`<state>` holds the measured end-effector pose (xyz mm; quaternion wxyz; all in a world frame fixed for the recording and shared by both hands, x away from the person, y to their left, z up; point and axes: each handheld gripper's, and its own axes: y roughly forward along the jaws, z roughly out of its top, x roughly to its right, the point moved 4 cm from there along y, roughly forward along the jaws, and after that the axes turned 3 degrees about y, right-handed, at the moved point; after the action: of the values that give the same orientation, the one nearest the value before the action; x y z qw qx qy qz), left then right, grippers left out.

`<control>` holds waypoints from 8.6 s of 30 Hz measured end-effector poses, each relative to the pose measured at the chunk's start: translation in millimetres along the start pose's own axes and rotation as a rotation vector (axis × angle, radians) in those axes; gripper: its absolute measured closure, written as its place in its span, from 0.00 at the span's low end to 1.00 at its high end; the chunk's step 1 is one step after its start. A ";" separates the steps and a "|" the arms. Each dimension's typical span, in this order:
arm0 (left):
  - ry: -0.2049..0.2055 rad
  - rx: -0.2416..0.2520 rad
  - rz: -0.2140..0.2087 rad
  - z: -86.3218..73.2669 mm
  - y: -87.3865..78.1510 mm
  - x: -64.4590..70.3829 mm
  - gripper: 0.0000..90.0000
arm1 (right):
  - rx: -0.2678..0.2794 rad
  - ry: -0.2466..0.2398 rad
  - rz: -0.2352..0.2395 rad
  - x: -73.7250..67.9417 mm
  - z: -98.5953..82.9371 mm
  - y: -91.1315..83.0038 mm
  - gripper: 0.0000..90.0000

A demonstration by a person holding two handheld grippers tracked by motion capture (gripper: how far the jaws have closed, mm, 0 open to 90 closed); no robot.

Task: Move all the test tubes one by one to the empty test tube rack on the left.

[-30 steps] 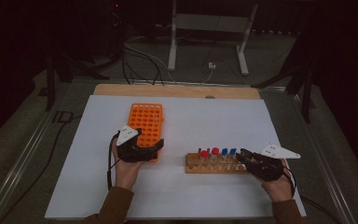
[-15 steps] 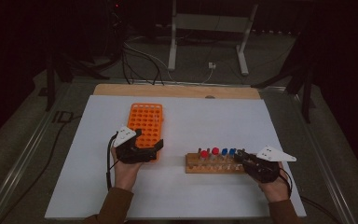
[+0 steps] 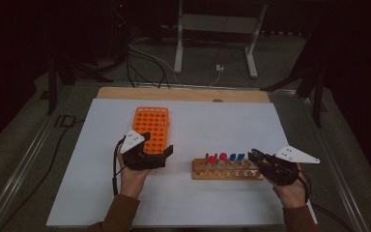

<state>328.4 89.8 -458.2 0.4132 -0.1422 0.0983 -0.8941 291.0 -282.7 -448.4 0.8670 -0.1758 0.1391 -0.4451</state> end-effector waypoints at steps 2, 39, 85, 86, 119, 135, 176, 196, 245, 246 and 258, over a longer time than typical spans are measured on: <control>-0.004 0.002 -0.008 0.7 1.0 1.8 0.01 | 0.018 0.005 0.002 -1.0 6.1 -4.9 0.85; 0.267 -0.079 -0.349 0.2 29.5 133.8 0.18 | 0.011 -0.047 0.227 -84.4 34.1 2.1 0.85; 0.182 0.028 -0.113 22.3 4.4 49.4 0.85 | 0.065 0.035 0.083 -47.8 30.7 -0.5 0.01; 0.178 0.035 -0.090 23.2 4.0 43.6 0.85 | 0.068 0.038 0.084 -46.7 30.6 -1.6 0.00; 0.124 -0.068 0.272 -1.9 63.2 -43.9 0.84 | 0.084 0.056 0.046 -37.6 29.8 -7.4 0.00; 0.126 -0.213 0.274 -15.1 66.0 -52.7 0.80 | 0.082 0.052 0.050 -38.5 29.3 -7.3 0.00; 0.015 -0.146 0.224 -14.7 50.2 -48.5 0.39 | 0.037 0.057 0.007 -25.1 17.3 0.2 0.01; -0.040 -0.101 0.130 -11.6 6.2 -25.8 0.01 | -0.084 -0.002 0.042 -17.2 -12.7 22.7 0.54; 0.013 -0.074 0.048 -13.1 -2.5 6.0 0.01 | 0.028 0.009 0.039 -24.7 15.0 2.5 0.85; 0.015 -0.073 0.046 -12.6 -2.7 6.6 0.01 | 0.037 0.009 0.038 -25.8 17.1 0.5 0.85; 0.050 -0.053 0.002 -3.9 -3.4 23.6 0.01 | 0.068 -0.014 0.090 -45.9 34.8 -14.0 0.85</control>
<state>310.0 74.2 -456.8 0.4077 -0.1307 0.1321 -0.8940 268.8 -246.4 -407.2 0.8926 -0.1428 0.1257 -0.4088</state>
